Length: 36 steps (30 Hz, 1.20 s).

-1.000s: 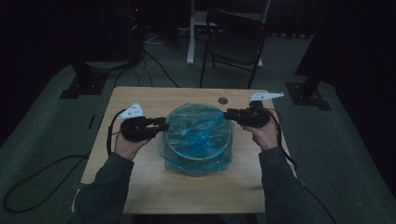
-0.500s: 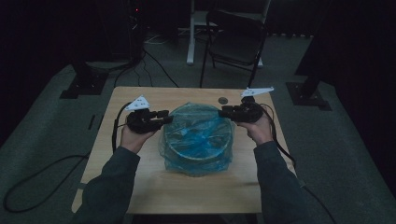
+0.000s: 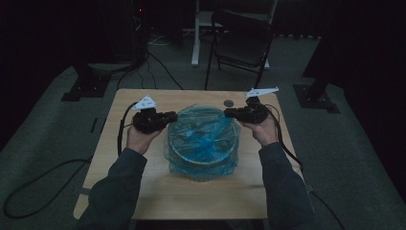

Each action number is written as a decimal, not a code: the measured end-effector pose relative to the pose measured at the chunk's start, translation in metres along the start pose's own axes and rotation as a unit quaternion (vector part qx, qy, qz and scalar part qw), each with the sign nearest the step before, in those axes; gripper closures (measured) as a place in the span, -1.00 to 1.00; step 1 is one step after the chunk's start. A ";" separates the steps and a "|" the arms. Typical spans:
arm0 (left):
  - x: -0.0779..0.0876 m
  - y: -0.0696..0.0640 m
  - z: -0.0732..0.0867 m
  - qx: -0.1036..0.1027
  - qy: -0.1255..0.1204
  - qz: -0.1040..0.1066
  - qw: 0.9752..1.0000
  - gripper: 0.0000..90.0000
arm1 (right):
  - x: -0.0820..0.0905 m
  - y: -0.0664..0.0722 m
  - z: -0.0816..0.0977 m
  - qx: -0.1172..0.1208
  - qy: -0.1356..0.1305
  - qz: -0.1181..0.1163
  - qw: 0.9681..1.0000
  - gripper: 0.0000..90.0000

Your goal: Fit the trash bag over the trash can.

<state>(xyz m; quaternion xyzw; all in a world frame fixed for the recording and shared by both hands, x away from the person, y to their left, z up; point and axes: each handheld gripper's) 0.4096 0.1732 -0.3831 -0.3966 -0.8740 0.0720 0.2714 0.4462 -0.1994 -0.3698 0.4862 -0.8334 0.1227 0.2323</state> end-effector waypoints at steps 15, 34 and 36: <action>-0.007 0.014 -0.003 0.027 -0.016 -0.021 0.999 0.99 | -0.006 -0.011 -0.002 -0.017 -0.003 0.015 1.000 0.96; -0.030 0.030 0.007 0.056 0.018 -0.040 0.997 1.00 | -0.031 -0.021 0.000 -0.047 0.027 0.027 0.998 1.00; -0.030 0.032 0.010 0.059 0.021 -0.040 0.997 1.00 | -0.034 -0.021 0.003 -0.048 0.038 0.026 0.998 1.00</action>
Point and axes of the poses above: each handheld gripper's, and its own axes: x roughly backward along the jaws, z roughly out of its underside, y roughly to its left, and after that the axes turned 14 degrees about x, right-handed
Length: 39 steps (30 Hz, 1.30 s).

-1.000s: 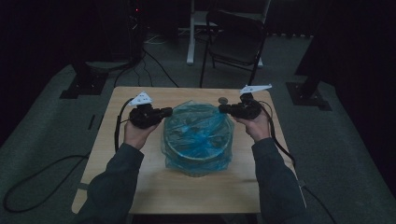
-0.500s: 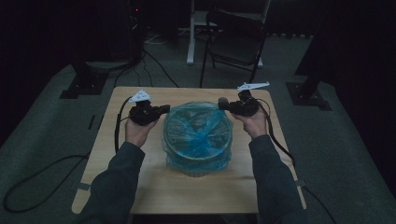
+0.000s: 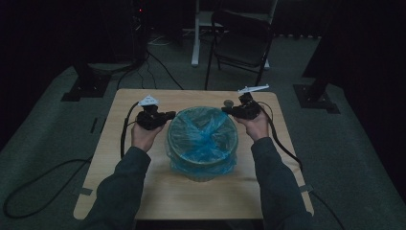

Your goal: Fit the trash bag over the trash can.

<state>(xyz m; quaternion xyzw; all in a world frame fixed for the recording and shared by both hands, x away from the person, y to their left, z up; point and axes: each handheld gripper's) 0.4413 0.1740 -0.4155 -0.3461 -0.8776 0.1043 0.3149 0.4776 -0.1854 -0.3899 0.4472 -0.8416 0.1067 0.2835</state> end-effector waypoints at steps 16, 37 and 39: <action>0.002 -0.006 0.023 -0.002 0.018 0.020 1.000 1.00 | 0.015 0.004 0.028 -0.014 -0.001 -0.004 1.000 0.70; 0.030 0.003 0.050 0.010 0.009 0.019 1.000 0.84 | 0.047 0.043 0.063 0.029 0.006 0.013 0.999 0.44; 0.038 0.004 0.048 0.008 -0.003 0.017 1.000 0.75 | 0.049 0.044 0.065 0.026 0.000 0.009 1.000 0.43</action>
Point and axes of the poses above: each handheld gripper's, and its own axes: x roughly backward along the jaws, z roughly out of its underside, y roughly to its left, and after that the axes turned 14 degrees about x, right-handed
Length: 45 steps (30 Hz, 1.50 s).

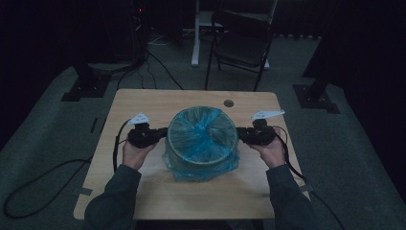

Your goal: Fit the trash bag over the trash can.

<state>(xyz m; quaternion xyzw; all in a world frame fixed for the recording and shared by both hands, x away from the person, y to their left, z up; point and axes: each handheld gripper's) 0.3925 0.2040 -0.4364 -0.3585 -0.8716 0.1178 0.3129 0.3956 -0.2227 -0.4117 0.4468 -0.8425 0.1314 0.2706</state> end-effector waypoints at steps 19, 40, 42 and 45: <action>0.032 -0.025 -0.038 -0.053 -0.033 0.029 0.998 0.38 | 0.010 0.007 0.014 0.008 -0.016 0.003 1.000 0.28; 0.017 -0.066 -0.069 -0.116 -0.006 0.068 0.991 0.35 | 0.004 0.009 0.016 0.013 -0.012 -0.007 1.000 0.28; 0.015 -0.071 -0.071 -0.123 -0.001 0.070 0.990 0.35 | 0.004 0.009 0.017 0.012 -0.012 -0.008 1.000 0.28; 0.011 -0.077 -0.075 -0.132 0.004 0.075 0.988 0.35 | 0.004 0.009 0.017 0.012 -0.012 -0.008 1.000 0.28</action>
Point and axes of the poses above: each handheld gripper's, and its own axes: x roughly backward along the jaws, z roughly out of its underside, y roughly to its left, and after that the axes turned 14 degrees about x, right-handed
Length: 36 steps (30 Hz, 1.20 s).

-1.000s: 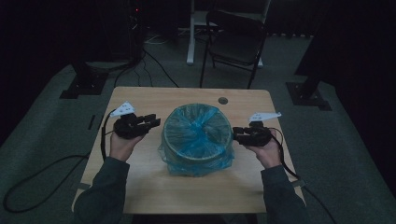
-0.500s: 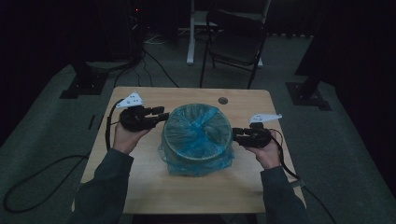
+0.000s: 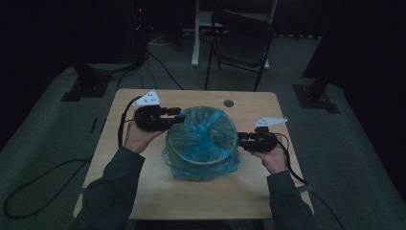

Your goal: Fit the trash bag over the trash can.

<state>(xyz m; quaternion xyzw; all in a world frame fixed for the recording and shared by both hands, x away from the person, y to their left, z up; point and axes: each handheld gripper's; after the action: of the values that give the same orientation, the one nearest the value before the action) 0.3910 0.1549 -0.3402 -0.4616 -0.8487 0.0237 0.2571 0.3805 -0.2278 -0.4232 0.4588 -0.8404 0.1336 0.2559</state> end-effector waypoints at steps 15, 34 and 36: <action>-0.024 -0.014 -0.012 -0.026 0.031 0.007 0.999 0.36 | 0.009 -0.004 0.005 -0.004 -0.005 0.001 1.000 0.48; -0.056 -0.033 -0.021 -0.082 0.089 0.005 0.993 0.72 | 0.014 0.003 0.002 0.014 -0.012 -0.032 0.999 0.69; -0.060 -0.037 -0.022 -0.092 0.099 0.004 0.991 0.76 | 0.014 0.003 0.002 0.015 -0.014 -0.033 0.999 0.69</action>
<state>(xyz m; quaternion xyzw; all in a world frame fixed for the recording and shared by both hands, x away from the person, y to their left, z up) 0.3991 0.0821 -0.3361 -0.4865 -0.8160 -0.0993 0.2959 0.3713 -0.2366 -0.4171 0.4922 -0.8260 0.1311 0.2415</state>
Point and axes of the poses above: each handheld gripper's, and its own axes: x roughly backward along the jaws, z roughly out of its underside, y roughly to its left, and after that the axes turned 14 degrees about x, right-handed
